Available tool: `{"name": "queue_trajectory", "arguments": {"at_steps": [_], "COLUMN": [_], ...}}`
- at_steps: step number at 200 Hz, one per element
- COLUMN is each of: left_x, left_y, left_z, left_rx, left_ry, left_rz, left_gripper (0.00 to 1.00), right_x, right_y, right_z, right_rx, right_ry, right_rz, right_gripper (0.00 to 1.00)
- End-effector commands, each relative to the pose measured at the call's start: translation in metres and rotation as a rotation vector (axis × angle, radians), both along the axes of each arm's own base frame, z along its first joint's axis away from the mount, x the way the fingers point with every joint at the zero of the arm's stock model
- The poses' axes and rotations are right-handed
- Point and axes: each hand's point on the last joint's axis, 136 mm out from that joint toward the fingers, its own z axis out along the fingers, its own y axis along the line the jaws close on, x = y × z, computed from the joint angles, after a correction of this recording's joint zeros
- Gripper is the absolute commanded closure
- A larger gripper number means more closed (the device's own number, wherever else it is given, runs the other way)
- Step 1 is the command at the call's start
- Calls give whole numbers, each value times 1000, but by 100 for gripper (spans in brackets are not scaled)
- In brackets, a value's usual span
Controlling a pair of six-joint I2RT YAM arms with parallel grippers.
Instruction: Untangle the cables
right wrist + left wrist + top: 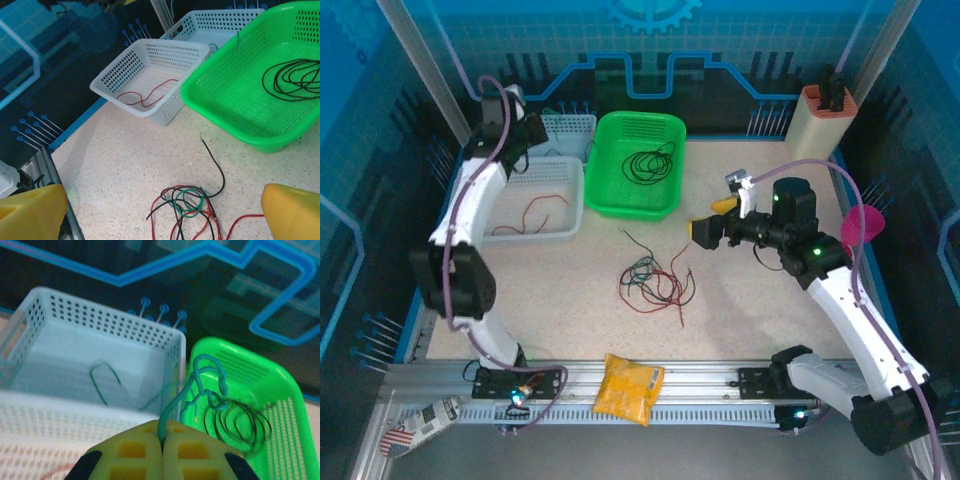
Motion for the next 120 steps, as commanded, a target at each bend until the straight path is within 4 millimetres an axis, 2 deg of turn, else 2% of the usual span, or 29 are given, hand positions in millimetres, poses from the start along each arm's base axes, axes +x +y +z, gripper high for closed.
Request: {"name": "queue_trajectory", "arguments": {"at_steps": [1,9,21,35,65,75,79,84,93,101,109,120], "left_x": [35,50,71,94,124,129,130,131,132,132,132,130], "left_y": [22,28,36,41,42,43,44,46,50,50,50,48], "left_z": [-17,-25,-46,-59,-88,-94,-95,-97,-97,-93,-85,-62], "left_rx": [17,24,22,12,-22,-32,-34,-35,-39,-44,-47,-43], "left_ry": [25,31,64,75,85,80,77,76,71,58,39,-12], "left_rz": [45,62,79,82,89,99,105,115,136,137,123,92], "left_gripper": [100,100,100,100,100,73,53,34,12,1,1,1], "right_x": [6,8,10,13,17,18,18,18,19,19,19,19], "right_y": [11,12,14,14,14,13,13,13,11,11,9,8], "right_z": [12,13,13,14,13,12,11,10,10,10,9,10], "right_rx": [26,24,19,14,-1,-9,-13,-17,-25,-33,-41,-49], "right_ry": [-11,-10,-13,-18,-21,-18,-16,-13,-13,-15,-17,-23], "right_rz": [28,33,35,34,24,20,17,16,11,6,0,-8], "right_gripper": [0,0,0,0,0,0,0,0,0,0,0,0]}}
